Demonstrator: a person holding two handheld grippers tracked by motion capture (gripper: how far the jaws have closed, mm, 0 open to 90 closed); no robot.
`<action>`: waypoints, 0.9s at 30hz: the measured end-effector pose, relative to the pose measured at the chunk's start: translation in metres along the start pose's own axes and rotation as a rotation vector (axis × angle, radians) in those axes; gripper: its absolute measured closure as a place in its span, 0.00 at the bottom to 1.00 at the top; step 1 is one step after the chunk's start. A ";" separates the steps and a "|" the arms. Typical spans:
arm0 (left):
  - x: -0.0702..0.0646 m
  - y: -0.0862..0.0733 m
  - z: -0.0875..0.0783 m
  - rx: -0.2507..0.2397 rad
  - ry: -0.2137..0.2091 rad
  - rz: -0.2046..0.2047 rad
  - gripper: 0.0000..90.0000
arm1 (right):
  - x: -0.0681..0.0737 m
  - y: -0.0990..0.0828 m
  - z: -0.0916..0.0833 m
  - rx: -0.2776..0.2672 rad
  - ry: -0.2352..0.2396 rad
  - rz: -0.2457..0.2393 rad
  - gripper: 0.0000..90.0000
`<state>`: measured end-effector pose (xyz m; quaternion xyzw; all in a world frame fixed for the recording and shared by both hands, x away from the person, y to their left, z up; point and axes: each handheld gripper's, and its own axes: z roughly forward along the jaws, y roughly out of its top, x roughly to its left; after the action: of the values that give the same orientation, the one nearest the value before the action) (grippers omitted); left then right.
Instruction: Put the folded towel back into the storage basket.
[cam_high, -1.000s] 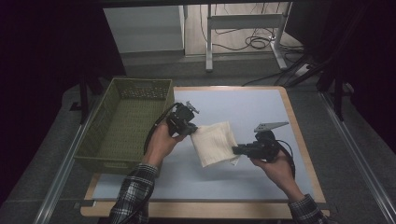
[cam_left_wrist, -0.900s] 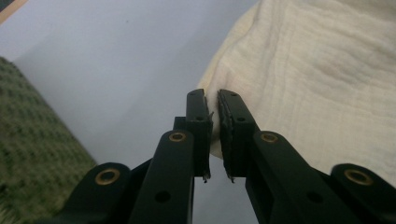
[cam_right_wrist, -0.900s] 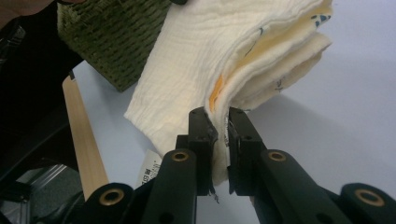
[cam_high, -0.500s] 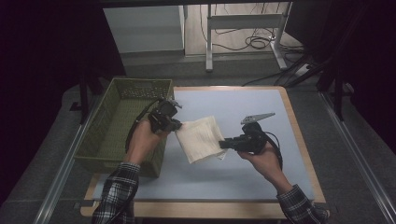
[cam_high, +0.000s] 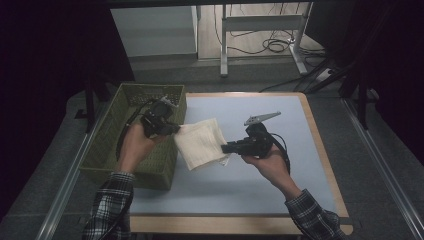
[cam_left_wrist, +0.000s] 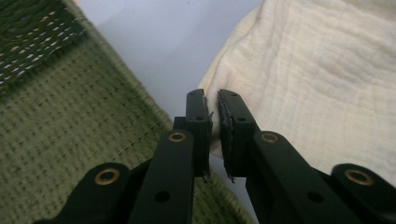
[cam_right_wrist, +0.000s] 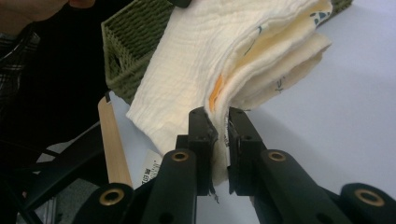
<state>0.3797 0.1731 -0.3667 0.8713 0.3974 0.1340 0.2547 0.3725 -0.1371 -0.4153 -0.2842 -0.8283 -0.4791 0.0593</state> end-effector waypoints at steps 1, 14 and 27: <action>0.002 -0.001 -0.003 -0.002 0.005 -0.002 0.92 | 0.002 0.003 0.002 0.000 0.003 -0.002 0.90; 0.028 -0.020 -0.034 -0.026 0.080 -0.054 0.93 | 0.021 0.032 0.036 0.001 0.037 -0.025 0.90; 0.055 -0.044 -0.055 -0.029 0.162 -0.109 0.93 | 0.042 0.053 0.081 -0.008 0.056 -0.018 0.90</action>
<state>0.3639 0.2582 -0.3434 0.8309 0.4616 0.1957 0.2412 0.3799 -0.0325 -0.4034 -0.2633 -0.8270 -0.4907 0.0771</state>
